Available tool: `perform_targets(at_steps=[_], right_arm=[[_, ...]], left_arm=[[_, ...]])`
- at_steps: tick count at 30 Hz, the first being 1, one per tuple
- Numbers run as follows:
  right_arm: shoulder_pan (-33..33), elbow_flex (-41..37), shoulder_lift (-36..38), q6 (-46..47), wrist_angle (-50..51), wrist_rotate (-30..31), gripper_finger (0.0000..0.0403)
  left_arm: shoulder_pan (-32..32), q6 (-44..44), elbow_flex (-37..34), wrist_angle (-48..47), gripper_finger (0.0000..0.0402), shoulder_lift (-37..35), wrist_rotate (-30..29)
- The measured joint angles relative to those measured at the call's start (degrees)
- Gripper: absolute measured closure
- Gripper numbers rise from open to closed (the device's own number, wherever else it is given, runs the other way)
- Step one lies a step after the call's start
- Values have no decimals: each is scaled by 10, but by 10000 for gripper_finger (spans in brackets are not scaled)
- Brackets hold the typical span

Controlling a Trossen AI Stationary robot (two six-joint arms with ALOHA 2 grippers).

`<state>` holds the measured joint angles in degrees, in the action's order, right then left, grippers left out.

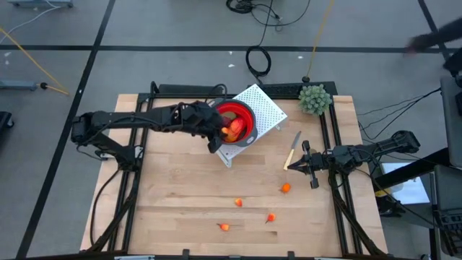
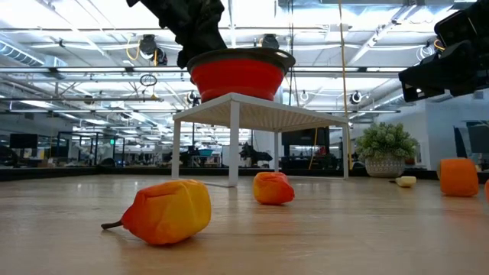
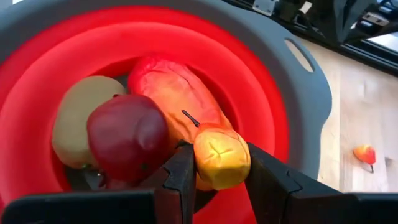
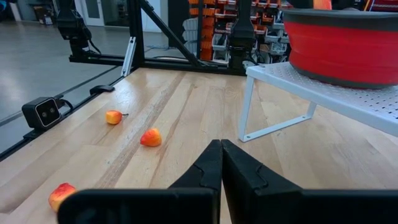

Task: Pick & Place Fruit
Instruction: Put the peach into the red strainer bowl on the shelf

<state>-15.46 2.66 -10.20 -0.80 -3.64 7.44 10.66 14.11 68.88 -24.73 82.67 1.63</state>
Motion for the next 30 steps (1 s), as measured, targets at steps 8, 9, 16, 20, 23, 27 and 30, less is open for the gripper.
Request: perform_targets(at_steps=[8, 9, 16, 20, 23, 27, 30], right_arm=[[0, 0, 0, 0, 0, 0, 403], [0, 0, 0, 0, 0, 0, 403], [0, 0, 0, 0, 0, 0, 403], [0, 0, 0, 0, -3, 0, 403], [0, 0, 0, 0, -14, 1, 403], [0, 0, 0, 1, -37, 0, 403], [0, 0, 0, 1, -57, 0, 403]], left_arm=[[3, 11, 0, 1, 287, 0, 0], [3, 12, 0, 1, 284, 0, 0], [3, 14, 0, 2, 216, 0, 0], [3, 14, 0, 11, 179, -3, 0], [3, 15, 0, 27, 162, -16, 0], [0, 52, 0, 44, 151, -44, -1], [-12, 76, 0, 45, 155, -66, -2]])
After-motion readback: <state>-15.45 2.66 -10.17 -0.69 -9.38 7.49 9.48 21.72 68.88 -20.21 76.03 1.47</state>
